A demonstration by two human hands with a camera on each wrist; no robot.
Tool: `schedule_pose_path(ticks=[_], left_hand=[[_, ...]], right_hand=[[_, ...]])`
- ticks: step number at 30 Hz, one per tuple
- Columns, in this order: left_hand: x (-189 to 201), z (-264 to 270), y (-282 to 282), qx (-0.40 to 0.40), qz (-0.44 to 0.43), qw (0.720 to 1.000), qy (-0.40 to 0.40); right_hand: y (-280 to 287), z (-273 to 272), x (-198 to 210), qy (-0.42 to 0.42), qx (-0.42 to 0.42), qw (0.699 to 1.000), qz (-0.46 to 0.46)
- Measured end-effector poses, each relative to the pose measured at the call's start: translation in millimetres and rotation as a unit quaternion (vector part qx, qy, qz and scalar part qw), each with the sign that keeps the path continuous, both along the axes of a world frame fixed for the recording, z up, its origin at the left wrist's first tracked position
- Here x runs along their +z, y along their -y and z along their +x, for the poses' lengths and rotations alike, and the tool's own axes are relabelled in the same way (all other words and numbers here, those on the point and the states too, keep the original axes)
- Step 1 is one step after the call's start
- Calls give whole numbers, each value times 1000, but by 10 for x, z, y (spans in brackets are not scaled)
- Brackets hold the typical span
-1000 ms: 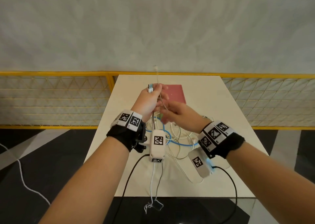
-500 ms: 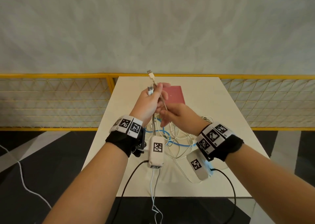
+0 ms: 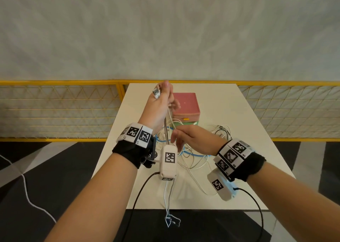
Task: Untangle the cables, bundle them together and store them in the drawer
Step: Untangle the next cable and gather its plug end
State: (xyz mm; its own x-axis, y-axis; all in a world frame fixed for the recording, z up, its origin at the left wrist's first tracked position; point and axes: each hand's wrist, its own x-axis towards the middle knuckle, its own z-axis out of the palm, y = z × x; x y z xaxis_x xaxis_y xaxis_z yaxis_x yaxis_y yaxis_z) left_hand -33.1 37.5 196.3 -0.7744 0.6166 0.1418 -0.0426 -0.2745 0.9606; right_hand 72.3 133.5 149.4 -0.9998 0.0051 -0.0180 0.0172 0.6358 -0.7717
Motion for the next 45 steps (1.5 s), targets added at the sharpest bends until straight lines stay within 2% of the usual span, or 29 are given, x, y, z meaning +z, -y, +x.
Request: schedule_pose_path(ticks=[2, 4, 8, 10, 12, 14, 17, 20, 22, 24, 26, 28, 30, 33, 35, 37, 38, 40, 41, 43, 45], left_hand=[[50, -11, 40, 13, 10, 1000, 20], [103, -106, 123, 67, 9, 998, 9], [250, -326, 389, 134, 60, 989, 21], [275, -355, 457, 150, 35, 988, -12], [261, -302, 465, 158, -50, 984, -68], [219, -168, 413, 106, -149, 972, -145], [108, 110, 267, -73, -272, 930, -237], [-20, 284, 166, -201, -308, 908, -203], [-41, 303, 157, -218, -311, 906, -187], [9, 219, 178, -144, -300, 923, -191], [65, 17, 215, 17, -239, 957, -166], [149, -185, 288, 145, -149, 973, -104], [168, -289, 334, 178, -139, 970, -88], [80, -295, 310, 170, -220, 950, -138], [40, -178, 256, 143, -214, 949, -183], [27, 35, 165, 44, -226, 945, -231], [11, 147, 111, -23, -249, 935, -252], [-45, 310, 19, -134, -288, 914, -252], [-72, 339, 0, -163, -298, 911, -235], [-100, 313, 8, -157, -289, 922, -202], [-34, 242, 40, -80, -272, 935, -213]], right_hand=[[-4, 52, -49, 4, 10, 1000, 20], [-71, 119, -119, 10, 6, 999, 34], [-454, 329, -208, 38, -30, 997, 61], [-640, 418, -183, 44, -68, 994, 73], [-746, 449, -110, 42, -103, 989, 100], [-731, 430, 8, 23, -116, 984, 134], [-550, 354, 220, -35, -86, 983, 159], [-424, 282, 364, -89, -77, 973, 197], [-433, 278, 398, -115, -79, 964, 229], [-502, 332, 396, -99, -90, 968, 213], [-629, 423, 336, -61, -118, 977, 169], [-783, 531, 235, -25, -146, 979, 141], [-889, 607, 137, 8, -162, 976, 147], [-864, 612, 136, 36, -172, 971, 160], [-777, 566, 206, 33, -169, 973, 153], [-665, 502, 284, 9, -149, 975, 166], [-604, 461, 322, -16, -132, 975, 178], [-501, 377, 395, -76, -95, 969, 215], [-477, 341, 418, -94, -83, 964, 236], [-477, 306, 429, -104, -74, 960, 248], [-538, 336, 388, -94, -87, 971, 200]])
